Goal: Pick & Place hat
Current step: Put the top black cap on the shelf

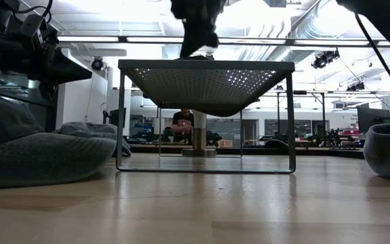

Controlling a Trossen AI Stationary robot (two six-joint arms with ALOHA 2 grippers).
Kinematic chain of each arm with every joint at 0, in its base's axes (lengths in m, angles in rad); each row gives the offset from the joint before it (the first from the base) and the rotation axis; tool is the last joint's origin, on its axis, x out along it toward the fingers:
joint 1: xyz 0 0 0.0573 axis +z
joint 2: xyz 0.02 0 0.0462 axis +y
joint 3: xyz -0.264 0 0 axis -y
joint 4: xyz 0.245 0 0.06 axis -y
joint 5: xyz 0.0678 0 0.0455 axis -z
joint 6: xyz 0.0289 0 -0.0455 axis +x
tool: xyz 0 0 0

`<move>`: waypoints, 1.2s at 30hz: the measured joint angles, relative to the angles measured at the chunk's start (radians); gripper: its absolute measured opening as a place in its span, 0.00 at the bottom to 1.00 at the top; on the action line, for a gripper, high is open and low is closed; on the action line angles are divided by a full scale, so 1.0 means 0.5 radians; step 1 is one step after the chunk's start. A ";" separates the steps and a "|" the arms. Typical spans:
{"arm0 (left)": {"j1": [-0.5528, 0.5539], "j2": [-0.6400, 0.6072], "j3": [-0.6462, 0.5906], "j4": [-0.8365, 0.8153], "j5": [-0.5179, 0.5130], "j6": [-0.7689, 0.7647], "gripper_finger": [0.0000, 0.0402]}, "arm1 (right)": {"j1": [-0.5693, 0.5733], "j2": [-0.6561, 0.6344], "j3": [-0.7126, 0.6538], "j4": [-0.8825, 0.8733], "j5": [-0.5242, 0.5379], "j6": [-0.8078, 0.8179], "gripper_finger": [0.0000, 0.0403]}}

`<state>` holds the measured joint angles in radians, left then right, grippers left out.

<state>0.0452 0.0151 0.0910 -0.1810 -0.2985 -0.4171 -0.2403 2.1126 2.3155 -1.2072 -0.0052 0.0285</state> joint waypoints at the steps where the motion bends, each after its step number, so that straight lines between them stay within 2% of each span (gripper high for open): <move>1: 0.000 0.000 0.000 0.000 0.000 0.000 0.00 | 0.008 -0.001 0.022 -0.029 0.007 0.010 0.00; 5: 0.000 0.000 0.000 0.000 0.000 0.000 0.00 | 0.033 -0.002 0.032 -0.240 0.104 -0.069 0.01; 8: 0.001 0.000 0.000 0.000 -0.001 0.000 0.00 | 0.059 -0.014 0.021 -0.351 0.143 -0.251 0.07; 11: 0.001 0.000 0.000 0.000 -0.001 0.000 0.00 | 0.103 -0.045 0.020 -0.462 0.264 -0.466 0.19; 15: 0.001 0.001 0.000 0.000 0.000 0.000 0.00 | 0.127 -0.074 0.020 -0.475 0.401 -0.497 0.39; 18: 0.000 0.000 0.000 0.000 0.000 0.000 0.00 | 0.107 -0.074 0.020 -0.512 0.324 -0.394 0.52; 21: 0.000 0.000 0.000 0.000 0.000 0.000 0.00 | 0.094 -0.075 0.020 -0.536 0.154 -0.166 0.60; 26: 0.001 0.000 0.000 0.000 0.001 0.000 0.00 | 0.091 -0.074 0.020 -0.548 0.256 -0.017 0.62; 30: 0.000 0.000 0.000 0.000 0.001 0.001 0.00 | 0.069 -0.061 0.020 -0.555 0.154 0.099 0.60; 36: 0.000 0.000 0.001 0.000 0.002 0.001 0.00 | 0.052 -0.044 0.020 -0.547 0.109 0.197 0.59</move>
<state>0.0452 0.0152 0.0914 -0.1810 -0.2977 -0.4169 -0.2142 2.0903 2.3253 -1.4807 0.0495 0.1272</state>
